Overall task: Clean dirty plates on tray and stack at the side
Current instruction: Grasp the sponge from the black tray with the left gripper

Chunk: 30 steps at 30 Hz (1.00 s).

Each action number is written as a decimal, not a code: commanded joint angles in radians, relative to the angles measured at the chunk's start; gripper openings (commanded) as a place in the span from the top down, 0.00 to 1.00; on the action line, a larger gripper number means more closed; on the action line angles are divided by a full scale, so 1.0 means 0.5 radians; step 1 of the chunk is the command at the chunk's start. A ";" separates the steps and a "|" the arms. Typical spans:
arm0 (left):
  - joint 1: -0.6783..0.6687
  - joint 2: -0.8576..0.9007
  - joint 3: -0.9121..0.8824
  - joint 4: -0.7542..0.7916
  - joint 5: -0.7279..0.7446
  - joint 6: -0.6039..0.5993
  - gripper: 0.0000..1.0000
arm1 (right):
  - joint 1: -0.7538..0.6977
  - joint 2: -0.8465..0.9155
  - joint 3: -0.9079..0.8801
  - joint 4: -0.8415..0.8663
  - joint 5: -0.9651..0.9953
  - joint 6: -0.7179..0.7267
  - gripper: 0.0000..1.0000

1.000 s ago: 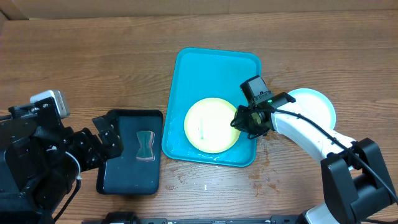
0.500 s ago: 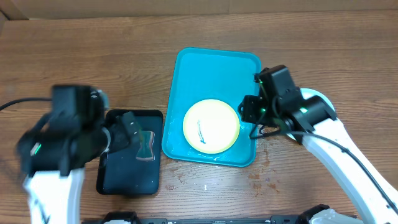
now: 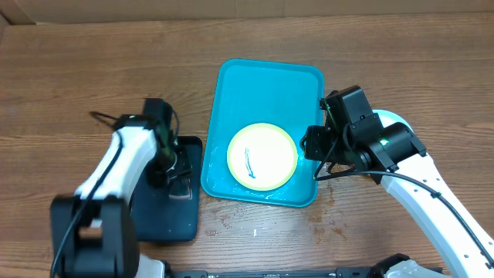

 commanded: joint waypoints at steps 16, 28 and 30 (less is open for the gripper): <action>-0.008 0.179 0.468 -0.327 -0.131 0.067 0.96 | 0.005 -0.012 0.031 -0.026 -0.009 -0.014 0.57; -0.158 0.224 -0.109 0.378 -0.101 -0.026 0.96 | 0.005 -0.010 0.030 -0.027 -0.005 -0.014 0.57; -0.163 0.251 -0.145 0.417 -0.096 -0.024 0.96 | 0.005 -0.010 0.030 -0.028 0.034 -0.013 0.56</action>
